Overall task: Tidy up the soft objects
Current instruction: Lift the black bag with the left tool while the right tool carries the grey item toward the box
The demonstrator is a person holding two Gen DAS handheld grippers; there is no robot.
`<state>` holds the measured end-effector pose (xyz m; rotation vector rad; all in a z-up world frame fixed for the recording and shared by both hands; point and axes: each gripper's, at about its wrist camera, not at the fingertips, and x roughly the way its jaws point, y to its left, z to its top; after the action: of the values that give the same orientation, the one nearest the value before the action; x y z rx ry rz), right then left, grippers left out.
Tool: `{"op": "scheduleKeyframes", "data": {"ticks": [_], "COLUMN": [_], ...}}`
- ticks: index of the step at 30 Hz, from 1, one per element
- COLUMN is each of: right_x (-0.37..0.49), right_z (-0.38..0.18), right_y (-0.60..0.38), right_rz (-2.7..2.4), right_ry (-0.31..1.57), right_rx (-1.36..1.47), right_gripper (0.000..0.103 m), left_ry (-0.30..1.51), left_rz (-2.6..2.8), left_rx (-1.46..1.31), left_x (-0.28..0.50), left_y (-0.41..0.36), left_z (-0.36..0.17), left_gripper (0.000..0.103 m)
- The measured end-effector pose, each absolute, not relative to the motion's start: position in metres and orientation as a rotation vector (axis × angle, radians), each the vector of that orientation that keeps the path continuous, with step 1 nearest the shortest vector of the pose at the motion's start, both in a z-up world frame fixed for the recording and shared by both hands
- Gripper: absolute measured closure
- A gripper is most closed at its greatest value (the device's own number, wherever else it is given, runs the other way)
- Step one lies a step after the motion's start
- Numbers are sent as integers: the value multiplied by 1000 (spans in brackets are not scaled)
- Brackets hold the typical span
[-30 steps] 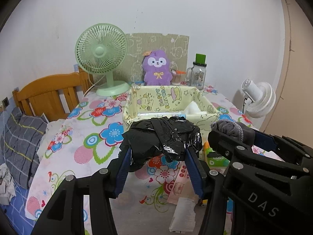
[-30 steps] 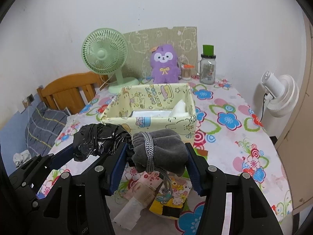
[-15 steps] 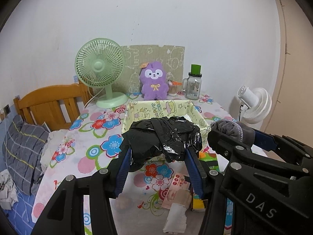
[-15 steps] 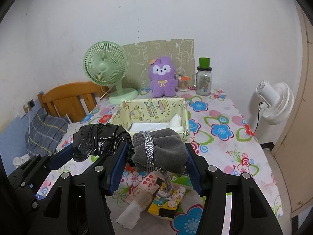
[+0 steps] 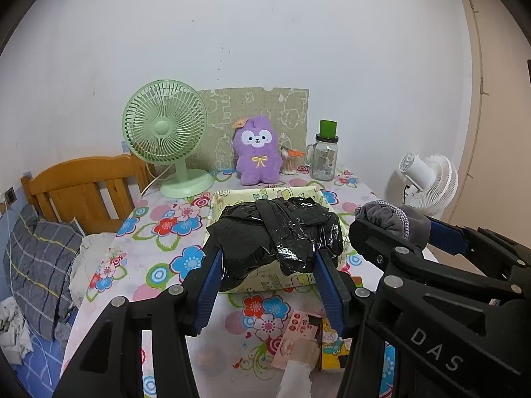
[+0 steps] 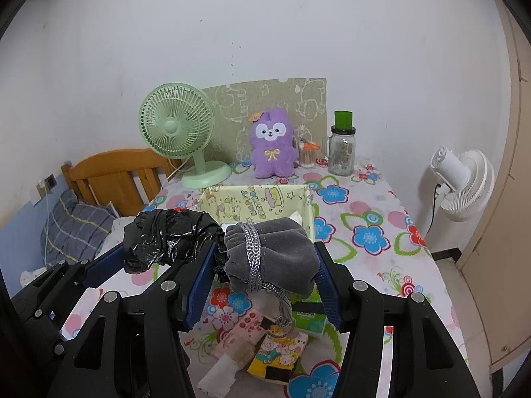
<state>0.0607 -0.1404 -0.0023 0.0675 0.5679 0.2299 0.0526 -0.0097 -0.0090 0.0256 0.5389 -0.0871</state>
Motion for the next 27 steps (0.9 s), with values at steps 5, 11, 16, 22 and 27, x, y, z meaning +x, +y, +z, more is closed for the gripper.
{"op": "scheduleKeyframes", "data": {"ticks": [5, 11, 16, 22, 27], "right_x": [69, 81, 91, 108, 121], "right_z": [2, 4, 4, 3, -1], "right_y": [-140, -138, -136, -135, -135], "right_rz": [232, 232, 231, 232, 231], "right_ry": [564, 567, 574, 584, 595], "right_rx": [64, 61, 58, 61, 67], "right_gripper": [43, 43, 43, 43, 43], "left_ry": [535, 540, 548, 556, 564], "left_rz": [-84, -85, -86, -84, -83], "left_rx": [24, 24, 22, 31, 30], "left_x": [59, 71, 82, 97, 110], "left_y": [-10, -8, -7, -8, -8], "left_z": [-4, -3, -3, -3, -7], "left_gripper": [46, 46, 46, 46, 46]}}
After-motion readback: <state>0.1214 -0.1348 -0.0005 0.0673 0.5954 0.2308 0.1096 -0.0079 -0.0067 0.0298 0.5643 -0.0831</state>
